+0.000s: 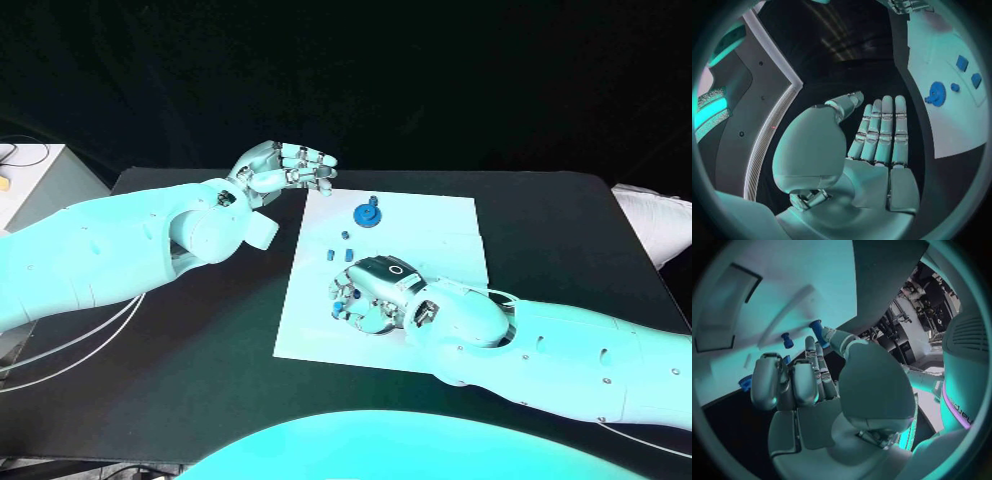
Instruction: Assemble the parts on the task board
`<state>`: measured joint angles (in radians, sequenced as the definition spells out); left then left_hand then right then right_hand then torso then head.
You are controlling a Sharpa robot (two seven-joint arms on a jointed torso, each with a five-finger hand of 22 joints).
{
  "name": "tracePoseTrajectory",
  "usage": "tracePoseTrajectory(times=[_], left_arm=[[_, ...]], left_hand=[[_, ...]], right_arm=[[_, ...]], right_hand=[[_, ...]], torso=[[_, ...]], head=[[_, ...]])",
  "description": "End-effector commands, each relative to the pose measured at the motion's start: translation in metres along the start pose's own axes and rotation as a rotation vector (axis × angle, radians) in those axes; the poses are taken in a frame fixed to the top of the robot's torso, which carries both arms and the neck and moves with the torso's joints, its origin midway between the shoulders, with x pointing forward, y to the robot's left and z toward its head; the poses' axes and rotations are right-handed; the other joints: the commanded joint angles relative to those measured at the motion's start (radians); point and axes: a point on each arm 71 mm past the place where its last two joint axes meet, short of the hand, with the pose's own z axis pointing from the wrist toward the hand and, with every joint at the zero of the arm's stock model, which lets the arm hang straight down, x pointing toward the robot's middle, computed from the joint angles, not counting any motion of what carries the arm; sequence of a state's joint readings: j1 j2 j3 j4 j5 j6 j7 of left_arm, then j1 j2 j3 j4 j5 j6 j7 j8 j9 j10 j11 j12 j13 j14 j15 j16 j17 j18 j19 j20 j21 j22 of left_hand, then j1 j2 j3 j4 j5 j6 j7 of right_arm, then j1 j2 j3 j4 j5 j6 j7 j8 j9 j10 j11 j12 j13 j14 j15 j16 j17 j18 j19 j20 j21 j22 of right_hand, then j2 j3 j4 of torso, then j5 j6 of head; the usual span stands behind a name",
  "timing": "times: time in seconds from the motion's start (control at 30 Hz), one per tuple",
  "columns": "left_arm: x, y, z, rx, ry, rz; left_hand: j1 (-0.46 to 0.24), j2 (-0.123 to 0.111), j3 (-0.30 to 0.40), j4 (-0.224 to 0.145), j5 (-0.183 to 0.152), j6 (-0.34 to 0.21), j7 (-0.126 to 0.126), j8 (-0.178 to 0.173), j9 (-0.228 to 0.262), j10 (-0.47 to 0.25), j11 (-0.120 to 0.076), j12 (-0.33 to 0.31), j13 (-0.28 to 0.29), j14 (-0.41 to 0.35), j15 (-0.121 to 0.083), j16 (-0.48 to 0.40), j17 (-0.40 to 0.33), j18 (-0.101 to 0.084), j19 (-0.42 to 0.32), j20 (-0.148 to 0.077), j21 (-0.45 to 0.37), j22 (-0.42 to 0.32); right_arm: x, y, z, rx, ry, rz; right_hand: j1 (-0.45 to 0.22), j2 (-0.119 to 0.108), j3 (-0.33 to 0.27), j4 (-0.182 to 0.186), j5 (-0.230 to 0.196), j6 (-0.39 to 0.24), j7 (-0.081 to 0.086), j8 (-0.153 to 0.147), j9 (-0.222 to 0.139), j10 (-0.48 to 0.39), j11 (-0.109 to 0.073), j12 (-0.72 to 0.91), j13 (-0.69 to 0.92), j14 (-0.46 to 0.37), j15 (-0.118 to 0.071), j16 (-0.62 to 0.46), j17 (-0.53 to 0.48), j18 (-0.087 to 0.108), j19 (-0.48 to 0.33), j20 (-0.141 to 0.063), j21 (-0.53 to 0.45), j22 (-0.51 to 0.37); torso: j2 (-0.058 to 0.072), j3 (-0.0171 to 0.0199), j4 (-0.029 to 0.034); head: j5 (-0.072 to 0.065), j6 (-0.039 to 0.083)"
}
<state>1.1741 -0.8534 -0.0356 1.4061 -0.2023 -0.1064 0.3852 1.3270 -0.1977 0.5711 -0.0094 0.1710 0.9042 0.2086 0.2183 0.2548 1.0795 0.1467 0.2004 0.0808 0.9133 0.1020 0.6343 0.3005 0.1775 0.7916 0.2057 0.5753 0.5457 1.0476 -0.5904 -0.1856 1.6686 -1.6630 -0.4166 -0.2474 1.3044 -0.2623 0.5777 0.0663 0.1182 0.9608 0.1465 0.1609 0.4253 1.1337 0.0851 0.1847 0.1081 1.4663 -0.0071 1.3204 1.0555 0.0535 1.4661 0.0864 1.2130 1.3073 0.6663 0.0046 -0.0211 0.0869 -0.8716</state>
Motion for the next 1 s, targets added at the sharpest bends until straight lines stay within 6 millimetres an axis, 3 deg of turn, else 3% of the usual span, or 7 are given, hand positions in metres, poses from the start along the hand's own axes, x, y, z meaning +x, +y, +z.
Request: tracePoseTrajectory(times=[0.03,0.2,0.3,0.53,0.73,0.8,1.0], left_arm=[[0.002,-0.001,0.0,0.005,0.012,-0.012],[0.002,-0.001,0.0,0.004,0.011,-0.011],[0.001,-0.001,0.0,0.004,0.011,-0.011],[-0.001,-0.001,-0.001,0.003,0.006,-0.009],[-0.001,0.0,0.0,0.003,0.005,-0.009],[-0.001,0.0,0.0,0.004,0.005,-0.009],[0.0,0.0,0.001,0.005,0.006,-0.011]], left_hand=[[0.005,0.002,-0.006,-0.001,0.0,0.0,0.004,0.001,-0.001,0.001,0.005,-0.007,-0.001,0.004,0.001,-0.004,0.001,0.001,0.004,0.002,-0.006,-0.001],[0.005,0.002,-0.006,-0.001,0.0,0.0,0.004,0.001,-0.001,0.001,0.005,-0.007,-0.001,0.004,0.001,-0.004,0.001,0.001,0.004,0.002,-0.006,-0.001],[0.005,0.002,-0.006,-0.001,0.0,0.0,0.004,0.001,-0.001,0.001,0.005,-0.007,-0.001,0.004,0.001,-0.004,0.001,0.001,0.004,0.002,-0.006,-0.001],[0.004,0.003,-0.006,0.0,0.0,-0.001,0.004,0.001,-0.002,0.001,0.005,-0.007,-0.002,0.004,0.001,-0.005,0.002,0.001,0.005,0.002,-0.008,-0.002],[0.004,0.003,-0.006,0.0,0.0,-0.001,0.004,0.001,-0.002,0.001,0.005,-0.007,-0.002,0.004,0.001,-0.005,0.002,0.001,0.005,0.002,-0.008,-0.002],[0.004,0.003,-0.006,0.0,0.0,-0.001,0.004,0.001,-0.002,0.001,0.005,-0.007,-0.002,0.004,0.001,-0.005,0.002,0.001,0.005,0.002,-0.008,-0.002],[0.004,0.003,-0.007,0.0,-0.001,-0.001,0.004,0.001,-0.002,0.001,0.005,-0.008,-0.002,0.004,0.001,-0.006,0.002,0.001,0.006,0.002,-0.009,-0.002]], right_arm=[[-0.002,0.001,-0.001,-0.014,-0.029,0.01],[-0.006,0.0,-0.006,-0.019,-0.069,0.025],[-0.01,-0.002,-0.012,-0.022,-0.092,0.04],[-0.034,-0.017,-0.037,-0.012,-0.134,0.124],[-0.062,-0.052,-0.059,0.092,-0.131,0.348],[-0.073,-0.069,-0.069,0.151,-0.127,0.437],[-0.091,-0.111,-0.099,0.305,-0.125,0.592]], right_hand=[[0.001,-0.006,-0.007,-0.001,0.0,-0.009,0.0,-0.004,-0.001,-0.008,-0.002,0.001,-0.001,-0.001,0.005,-0.003,-0.001,0.016,-0.001,0.008,-0.002,0.112],[0.001,-0.016,-0.028,0.0,0.003,-0.023,0.005,-0.015,-0.004,-0.036,0.003,0.003,-0.002,-0.009,0.01,-0.011,-0.018,0.021,-0.01,0.012,-0.03,0.1],[0.009,-0.014,-0.087,0.002,0.009,-0.055,0.008,-0.037,-0.01,-0.087,0.004,0.018,-0.004,-0.027,0.015,-0.026,-0.049,0.031,-0.03,0.016,-0.087,0.078],[0.105,0.05,-0.404,0.083,0.043,-0.096,0.007,-0.071,-0.026,-0.186,0.006,0.149,0.009,-0.044,0.015,-0.031,-0.085,0.038,-0.037,0.02,-0.14,0.058],[0.156,0.088,-0.381,0.127,0.047,-0.013,0.021,-0.036,-0.021,-0.068,0.003,0.221,0.019,-0.003,0.01,0.016,-0.007,0.018,0.006,0.015,-0.026,0.107],[0.167,0.092,-0.35,0.143,0.045,0.003,0.011,-0.031,-0.025,-0.006,-0.011,0.24,0.028,0.003,0.001,0.023,0.007,0.013,0.017,0.009,0.007,0.122],[0.133,0.058,-0.33,0.189,0.045,0.052,-0.025,0.002,-0.021,0.104,-0.051,0.42,0.174,0.019,-0.032,0.05,0.053,-0.003,0.042,-0.022,0.094,0.162]], torso=[[0.0,0.0,-0.0001],[0.0,0.0002,0.0006],[0.0,0.0001,-0.0002],[-0.003,-0.0006,-0.0028],[-0.005,-0.0007,-0.0048],[-0.007,-0.001,-0.0073],[-0.01,-0.0005,-0.0109]], head=[[-0.002,0.001],[-0.004,0.003],[-0.005,0.004],[-0.012,0.013],[-0.028,0.024],[-0.031,0.027],[-0.049,0.033]])
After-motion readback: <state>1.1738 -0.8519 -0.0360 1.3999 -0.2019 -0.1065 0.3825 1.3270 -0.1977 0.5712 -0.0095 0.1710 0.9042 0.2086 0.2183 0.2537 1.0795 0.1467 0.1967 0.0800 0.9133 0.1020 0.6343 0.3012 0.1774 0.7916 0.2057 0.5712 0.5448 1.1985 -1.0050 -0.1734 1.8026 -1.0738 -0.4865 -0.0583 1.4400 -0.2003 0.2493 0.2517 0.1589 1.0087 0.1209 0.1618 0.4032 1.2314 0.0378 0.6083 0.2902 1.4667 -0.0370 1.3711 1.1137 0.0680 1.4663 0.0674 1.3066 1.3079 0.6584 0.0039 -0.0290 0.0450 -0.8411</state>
